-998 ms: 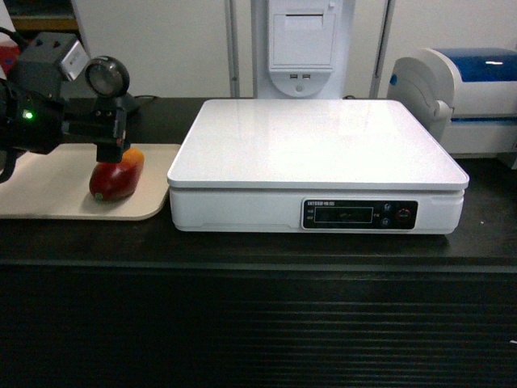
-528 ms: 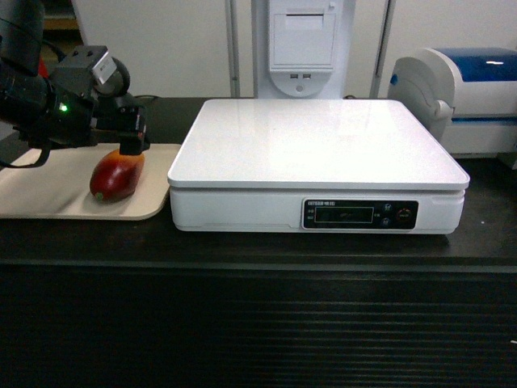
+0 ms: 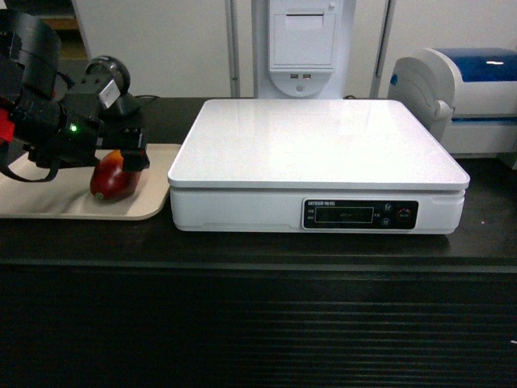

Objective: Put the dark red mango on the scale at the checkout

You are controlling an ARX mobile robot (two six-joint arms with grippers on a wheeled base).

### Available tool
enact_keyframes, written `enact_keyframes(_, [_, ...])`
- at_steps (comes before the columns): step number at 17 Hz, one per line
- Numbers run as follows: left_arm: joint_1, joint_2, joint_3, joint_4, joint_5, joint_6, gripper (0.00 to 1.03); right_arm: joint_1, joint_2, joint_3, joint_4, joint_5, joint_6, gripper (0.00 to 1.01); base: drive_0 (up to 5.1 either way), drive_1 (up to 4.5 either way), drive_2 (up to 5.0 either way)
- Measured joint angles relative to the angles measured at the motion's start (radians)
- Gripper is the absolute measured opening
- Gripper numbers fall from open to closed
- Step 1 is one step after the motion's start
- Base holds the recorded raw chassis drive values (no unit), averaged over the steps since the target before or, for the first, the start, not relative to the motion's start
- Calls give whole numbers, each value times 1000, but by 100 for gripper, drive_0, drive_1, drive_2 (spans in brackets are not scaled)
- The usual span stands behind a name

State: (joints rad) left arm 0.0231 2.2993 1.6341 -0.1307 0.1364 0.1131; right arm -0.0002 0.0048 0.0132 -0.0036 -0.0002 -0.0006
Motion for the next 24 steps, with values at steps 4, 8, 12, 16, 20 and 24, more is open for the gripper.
enact_keyframes(4, [17,58,67,-7,-5,0,98,0,0,0,0,0,0,98,0,0,0])
enact_keyframes(8, [29,106,103,-6,28,35,98,0,0,0,0,0,0,98,0,0,0])
enact_keyframes(12, [29,109,101,15,49,63,74,0,0,0,0,0,0,98,0,0,0])
enact_keyframes(16, [34,89,56,46,79,73,62,0,0,0,0,0,0,98,0,0,0])
enact_keyframes(20, [43,-1,-59,100,79,35,62,0,0,0,0,0,0,98,0,0,0])
enact_keyframes(24, [-11,-253,-198,201,63,-95,62,0,0,0,0,0,0,98,0,0,0])
